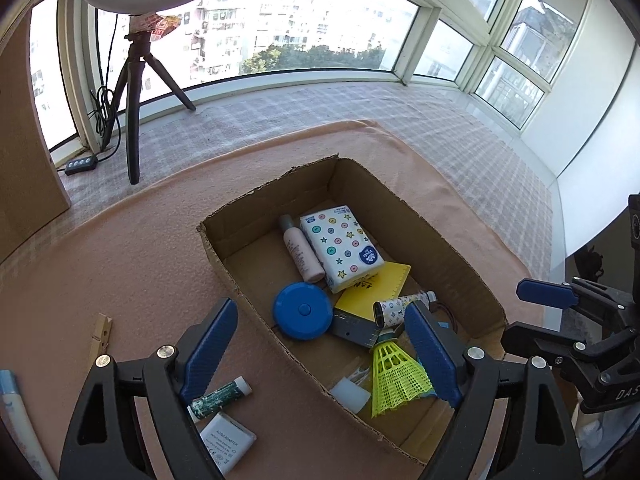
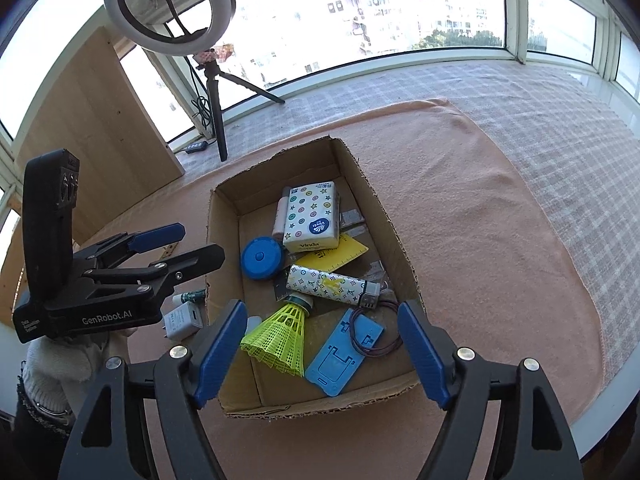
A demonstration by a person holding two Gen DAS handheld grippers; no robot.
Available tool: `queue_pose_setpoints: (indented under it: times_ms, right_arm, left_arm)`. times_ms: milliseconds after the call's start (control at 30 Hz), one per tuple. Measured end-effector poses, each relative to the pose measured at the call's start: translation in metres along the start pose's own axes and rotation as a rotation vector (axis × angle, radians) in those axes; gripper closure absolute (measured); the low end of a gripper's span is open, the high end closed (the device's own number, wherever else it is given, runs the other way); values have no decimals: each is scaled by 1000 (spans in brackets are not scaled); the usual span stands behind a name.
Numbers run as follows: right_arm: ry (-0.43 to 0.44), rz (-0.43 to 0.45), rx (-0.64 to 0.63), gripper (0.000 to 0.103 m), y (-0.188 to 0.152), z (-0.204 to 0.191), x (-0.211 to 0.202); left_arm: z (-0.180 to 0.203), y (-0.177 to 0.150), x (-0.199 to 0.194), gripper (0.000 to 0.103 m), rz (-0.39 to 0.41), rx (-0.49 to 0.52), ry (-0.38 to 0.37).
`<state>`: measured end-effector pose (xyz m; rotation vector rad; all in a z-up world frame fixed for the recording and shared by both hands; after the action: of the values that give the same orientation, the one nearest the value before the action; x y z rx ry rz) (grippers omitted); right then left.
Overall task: Organize objects
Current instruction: 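Carry the cap and lighter into the box and open both grippers, then move both grippers back toward the white charger adapter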
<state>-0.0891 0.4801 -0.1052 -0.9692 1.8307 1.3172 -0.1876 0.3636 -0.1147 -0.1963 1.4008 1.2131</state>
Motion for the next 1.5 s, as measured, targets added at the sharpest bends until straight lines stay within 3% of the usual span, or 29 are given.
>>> queue_pose_setpoints:
  times_ms: [300,667,933,1233,1500]
  right_arm:
    - [38,-31,26,29,-4,-7,0]
    - [113,-35,32,29,-10,-28,-4]
    - [173,-57,7,29,-16,-58,0]
    - [259,-97,-68,29,-29,-105,11]
    - [334,-195,-77,29,-38,-140,47]
  left_arm:
    - [-24,-7,-16,15,-1,-36,9]
    - [-110,-23,-49,15,14,-157,121]
    - [-145,-42,-56,15,1,-204,154]
    - [-160,-86,-61,15,-19,-259,142]
    - [-155,-140,-66,15,-47,-283,109]
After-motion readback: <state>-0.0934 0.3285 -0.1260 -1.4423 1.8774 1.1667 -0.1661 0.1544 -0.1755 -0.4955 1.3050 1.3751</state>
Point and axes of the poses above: each gripper's, at about its wrist camera, not at the fingertips, and x roughly the way its jaws point, z to its right, y to its top, the point moved 3 cm from there along x, roughly the way its jaws point, and after that the axes turned 2 degrees about -z, right-handed, at the moved point
